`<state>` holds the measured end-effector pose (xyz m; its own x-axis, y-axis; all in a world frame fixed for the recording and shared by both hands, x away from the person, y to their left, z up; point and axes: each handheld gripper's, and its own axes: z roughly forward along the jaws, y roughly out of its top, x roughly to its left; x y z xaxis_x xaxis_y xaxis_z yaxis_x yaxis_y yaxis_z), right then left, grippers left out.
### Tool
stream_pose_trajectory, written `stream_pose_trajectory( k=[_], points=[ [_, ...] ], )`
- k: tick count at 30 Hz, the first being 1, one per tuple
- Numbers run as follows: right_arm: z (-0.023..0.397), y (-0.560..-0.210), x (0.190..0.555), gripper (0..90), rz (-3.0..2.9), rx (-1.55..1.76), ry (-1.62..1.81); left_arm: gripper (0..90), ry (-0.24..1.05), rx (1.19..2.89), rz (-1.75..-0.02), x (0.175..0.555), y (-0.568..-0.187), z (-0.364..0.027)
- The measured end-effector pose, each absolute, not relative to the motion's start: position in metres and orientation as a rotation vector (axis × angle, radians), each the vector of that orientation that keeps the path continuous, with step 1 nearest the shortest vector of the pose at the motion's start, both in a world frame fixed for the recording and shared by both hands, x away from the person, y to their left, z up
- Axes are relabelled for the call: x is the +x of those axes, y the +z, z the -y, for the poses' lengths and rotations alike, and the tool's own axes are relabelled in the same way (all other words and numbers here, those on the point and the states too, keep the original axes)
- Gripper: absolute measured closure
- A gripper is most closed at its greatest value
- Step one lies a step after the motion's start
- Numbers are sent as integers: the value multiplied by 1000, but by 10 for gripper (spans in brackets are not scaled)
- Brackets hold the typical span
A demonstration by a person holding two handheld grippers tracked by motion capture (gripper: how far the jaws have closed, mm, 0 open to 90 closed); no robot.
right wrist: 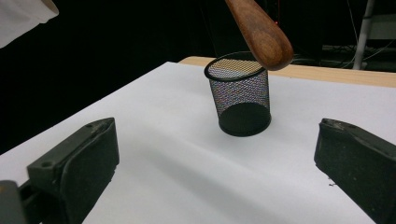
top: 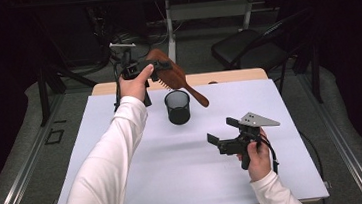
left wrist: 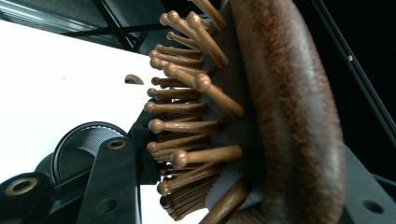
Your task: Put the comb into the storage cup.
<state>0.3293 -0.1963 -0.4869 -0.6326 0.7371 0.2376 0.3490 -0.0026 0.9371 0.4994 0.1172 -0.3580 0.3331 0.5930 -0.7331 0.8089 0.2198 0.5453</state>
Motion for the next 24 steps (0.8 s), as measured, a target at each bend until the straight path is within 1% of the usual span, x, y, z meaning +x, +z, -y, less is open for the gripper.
stream_pose_trajectory(
  k=[8, 12, 24],
  points=[
    [195, -488, 330, 0, -1963, 1124, 1664, 486, -234, 1457, -1377, 502, -358, -123],
    [195, -488, 330, 0, -1962, 1121, 1660, 486, -190, 1471, -1384, 502, -360, -125],
    [194, -490, 330, 1, -1970, 1126, 1650, 484, -149, 1474, -1420, 504, -367, -133]
  ],
)
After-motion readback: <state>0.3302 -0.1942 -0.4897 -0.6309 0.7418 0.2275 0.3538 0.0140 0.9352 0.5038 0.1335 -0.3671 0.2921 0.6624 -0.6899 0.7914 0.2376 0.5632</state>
